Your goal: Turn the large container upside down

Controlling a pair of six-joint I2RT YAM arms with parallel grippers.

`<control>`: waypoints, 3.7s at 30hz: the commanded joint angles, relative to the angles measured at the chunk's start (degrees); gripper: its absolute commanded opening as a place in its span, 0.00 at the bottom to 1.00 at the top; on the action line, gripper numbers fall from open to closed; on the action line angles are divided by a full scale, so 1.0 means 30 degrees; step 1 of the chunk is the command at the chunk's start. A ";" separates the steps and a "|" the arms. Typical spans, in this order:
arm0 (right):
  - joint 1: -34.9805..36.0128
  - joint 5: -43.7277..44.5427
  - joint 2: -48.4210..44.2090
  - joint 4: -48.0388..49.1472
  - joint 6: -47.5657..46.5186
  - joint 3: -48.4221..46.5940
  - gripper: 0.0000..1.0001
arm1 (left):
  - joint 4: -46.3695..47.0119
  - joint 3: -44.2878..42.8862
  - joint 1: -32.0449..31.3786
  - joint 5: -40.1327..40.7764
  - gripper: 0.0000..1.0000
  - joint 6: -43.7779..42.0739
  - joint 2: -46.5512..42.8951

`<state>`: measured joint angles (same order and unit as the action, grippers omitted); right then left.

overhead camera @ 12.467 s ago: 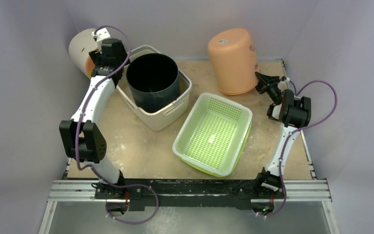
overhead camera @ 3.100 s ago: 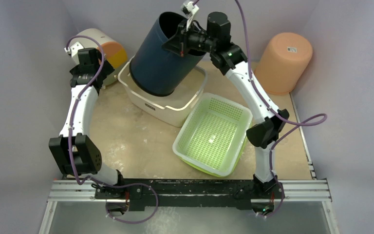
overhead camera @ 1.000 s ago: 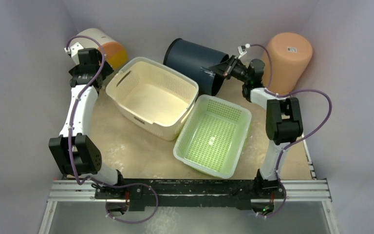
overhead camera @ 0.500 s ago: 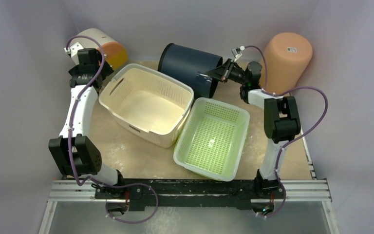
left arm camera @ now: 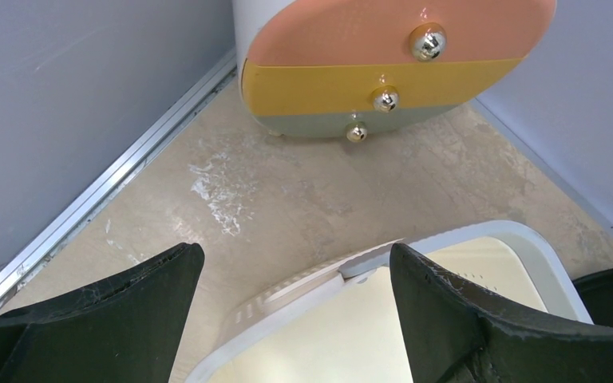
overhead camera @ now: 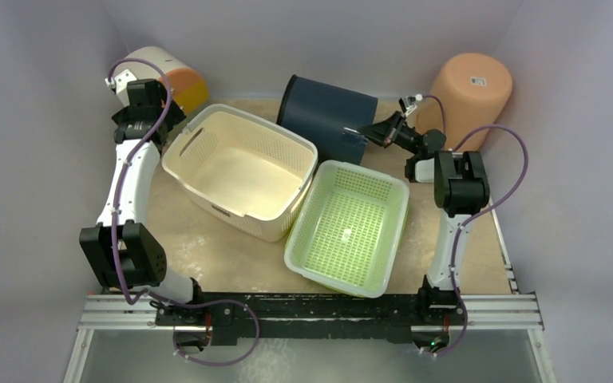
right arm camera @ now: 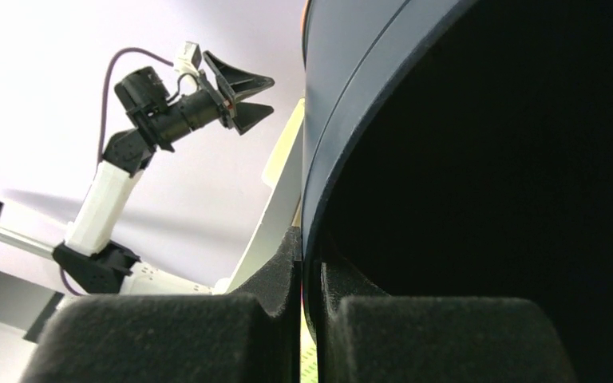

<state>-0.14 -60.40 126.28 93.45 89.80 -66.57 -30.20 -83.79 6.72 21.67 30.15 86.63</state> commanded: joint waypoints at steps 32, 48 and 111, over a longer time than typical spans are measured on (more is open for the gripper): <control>-0.3516 -0.1622 -0.0277 -0.6564 -0.4310 -0.3262 0.37 | 0.0488 -0.0697 0.0011 0.0892 0.89 -0.0647 0.0242; 0.2509 0.0133 0.5782 0.5742 0.9846 -1.3005 0.00 | 0.0249 -0.0651 0.0036 0.1445 0.89 -0.1110 -0.0172; -0.1447 0.0842 -0.2849 -1.9197 -1.2850 -0.2199 1.00 | 0.0742 -0.1775 0.0015 -0.0122 0.90 -0.0794 0.1824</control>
<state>-4.47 -62.67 125.14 74.65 85.12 -64.29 -30.61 -86.48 6.72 22.31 27.88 91.64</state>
